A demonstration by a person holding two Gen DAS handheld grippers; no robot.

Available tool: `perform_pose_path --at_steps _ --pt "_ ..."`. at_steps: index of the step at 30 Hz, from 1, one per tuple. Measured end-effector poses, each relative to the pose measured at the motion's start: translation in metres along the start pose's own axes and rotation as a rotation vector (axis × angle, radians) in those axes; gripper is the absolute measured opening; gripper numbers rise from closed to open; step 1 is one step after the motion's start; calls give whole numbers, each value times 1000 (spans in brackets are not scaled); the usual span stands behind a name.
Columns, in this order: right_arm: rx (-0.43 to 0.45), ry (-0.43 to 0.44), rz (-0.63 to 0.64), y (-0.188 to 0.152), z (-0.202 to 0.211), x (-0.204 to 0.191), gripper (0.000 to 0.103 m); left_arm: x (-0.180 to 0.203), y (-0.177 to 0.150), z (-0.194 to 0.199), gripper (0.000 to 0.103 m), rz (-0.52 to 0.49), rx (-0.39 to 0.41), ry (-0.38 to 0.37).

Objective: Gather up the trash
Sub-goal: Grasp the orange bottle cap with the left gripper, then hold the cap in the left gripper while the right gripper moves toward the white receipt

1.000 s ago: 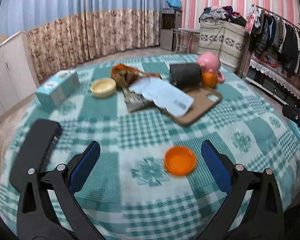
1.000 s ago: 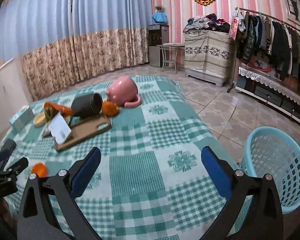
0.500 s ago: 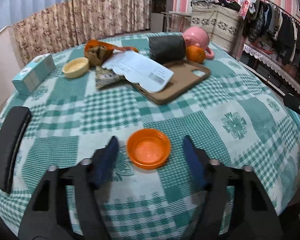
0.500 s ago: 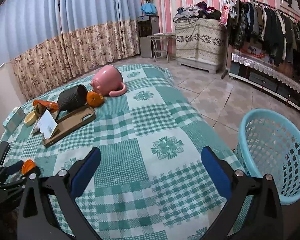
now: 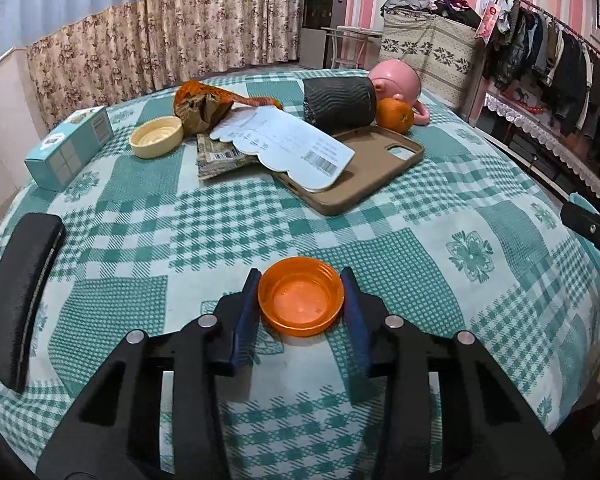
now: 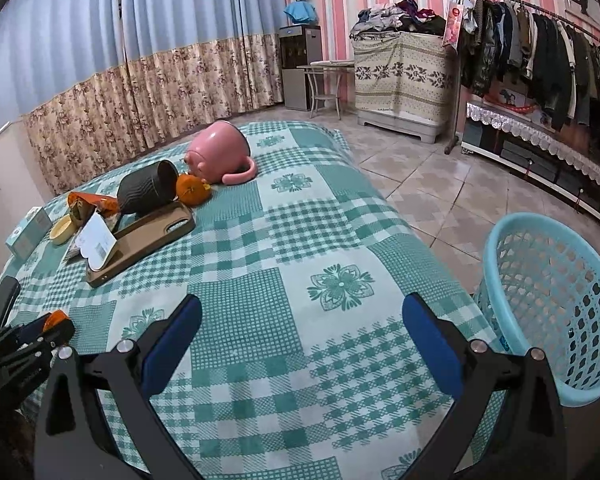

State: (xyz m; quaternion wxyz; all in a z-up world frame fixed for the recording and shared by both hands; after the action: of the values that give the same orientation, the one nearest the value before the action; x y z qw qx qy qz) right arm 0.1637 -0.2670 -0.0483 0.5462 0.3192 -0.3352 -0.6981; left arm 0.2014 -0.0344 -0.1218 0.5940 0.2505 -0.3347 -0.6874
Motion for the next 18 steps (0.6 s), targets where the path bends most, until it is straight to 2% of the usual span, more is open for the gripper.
perform_pose_path --at_steps 7,18 --pt "4 0 23 -1 -1 -2 98 -13 24 6 39 5 57 47" --pt "35 -21 33 1 0 2 98 -33 79 10 39 33 185 109"
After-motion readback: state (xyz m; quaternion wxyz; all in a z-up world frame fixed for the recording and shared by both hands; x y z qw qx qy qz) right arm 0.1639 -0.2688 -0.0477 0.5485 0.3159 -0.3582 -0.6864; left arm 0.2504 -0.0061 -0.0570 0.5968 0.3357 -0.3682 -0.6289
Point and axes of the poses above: each gripper's, at about its wrist camera, not at the fingertips, and z roughly against the way its jaws point, x to its right, y to its top, the point moved 1 cm from there along -z, roughly the way its jaws point, and after that the axes turned 5 degrees about x, right-handed, at the moved point
